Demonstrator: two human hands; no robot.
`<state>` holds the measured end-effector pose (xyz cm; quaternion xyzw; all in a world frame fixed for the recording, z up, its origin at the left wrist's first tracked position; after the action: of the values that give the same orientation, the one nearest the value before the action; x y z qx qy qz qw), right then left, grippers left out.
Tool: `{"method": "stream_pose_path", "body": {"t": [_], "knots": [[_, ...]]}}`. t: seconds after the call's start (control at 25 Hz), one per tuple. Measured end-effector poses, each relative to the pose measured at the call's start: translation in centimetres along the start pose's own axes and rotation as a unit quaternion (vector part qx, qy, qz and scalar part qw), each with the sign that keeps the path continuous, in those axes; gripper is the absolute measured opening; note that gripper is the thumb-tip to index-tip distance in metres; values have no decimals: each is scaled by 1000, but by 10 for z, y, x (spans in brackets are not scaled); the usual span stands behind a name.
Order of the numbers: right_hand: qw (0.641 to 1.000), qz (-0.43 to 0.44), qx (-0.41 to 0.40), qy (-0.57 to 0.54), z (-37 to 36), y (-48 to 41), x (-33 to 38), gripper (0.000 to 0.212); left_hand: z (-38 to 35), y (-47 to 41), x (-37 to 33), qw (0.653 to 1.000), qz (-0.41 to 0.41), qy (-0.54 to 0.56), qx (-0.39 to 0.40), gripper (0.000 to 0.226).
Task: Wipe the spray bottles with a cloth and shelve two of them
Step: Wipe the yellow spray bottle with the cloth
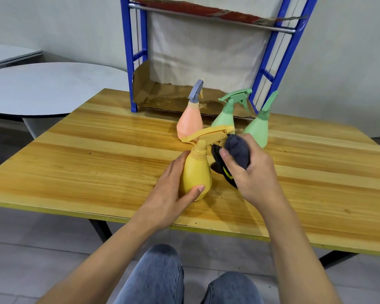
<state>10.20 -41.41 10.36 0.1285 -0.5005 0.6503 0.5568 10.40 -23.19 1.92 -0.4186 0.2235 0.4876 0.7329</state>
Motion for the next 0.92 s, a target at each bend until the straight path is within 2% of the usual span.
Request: {"method": "stream_pose_path", "body": {"t": [0.04, 0.08, 0.16, 0.2, 0.24, 0.32, 0.36, 0.48, 0.56, 0.68, 0.76, 0.92], "knots": [[997, 0, 2, 76, 9, 4, -5, 22, 0, 0, 0, 1000, 3, -4, 4, 91], [993, -4, -29, 115, 23, 6, -7, 24, -1, 0, 0, 1000, 5, -8, 9, 91], [988, 20, -127, 88, 52, 4, 8, 29, -1, -2, 1, 1000, 4, -6, 6, 89], [985, 55, -146, 73, 59, -1, 25, 35, -2, -2, 2, 1000, 2, 0, 2, 88], [984, 92, -129, 82, 58, -7, 46, 42, -2, -2, 3, 1000, 2, 8, -1, 87], [969, 176, -33, 173, 36, -22, 87, 52, -1, -2, 5, 1000, 4, 26, -5, 85], [943, 230, 22, 240, 20, -26, 104, 55, -1, -2, 6, 999, 5, 37, -7, 83], [833, 368, 179, 373, -25, -28, 131, 58, 0, -2, 8, 999, 8, 44, -13, 86], [791, 361, 265, 417, -45, -35, 131, 59, -2, -2, 7, 999, 3, 34, -5, 89], [770, 299, 344, 446, -64, -47, 124, 38, -7, 0, 3, 999, -4, 36, 14, 88], [775, 325, 313, 443, -66, -46, 123, 27, -9, 0, 3, 999, 1, 42, 13, 86], [749, 424, 206, 466, -62, -36, 117, 36, -8, -1, 3, 999, 3, 33, 6, 82]]}}
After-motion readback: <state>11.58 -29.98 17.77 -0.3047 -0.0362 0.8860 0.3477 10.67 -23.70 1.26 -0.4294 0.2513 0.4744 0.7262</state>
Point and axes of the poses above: each hand's wrist, its own y-axis away from the middle knuckle, its own z-axis out of the back of the hand, x = y × z, the point moved 7 cm from there along -y, towards the middle knuckle, and after that the axes turned 8 degrees about -x, right-handed, at the moved point
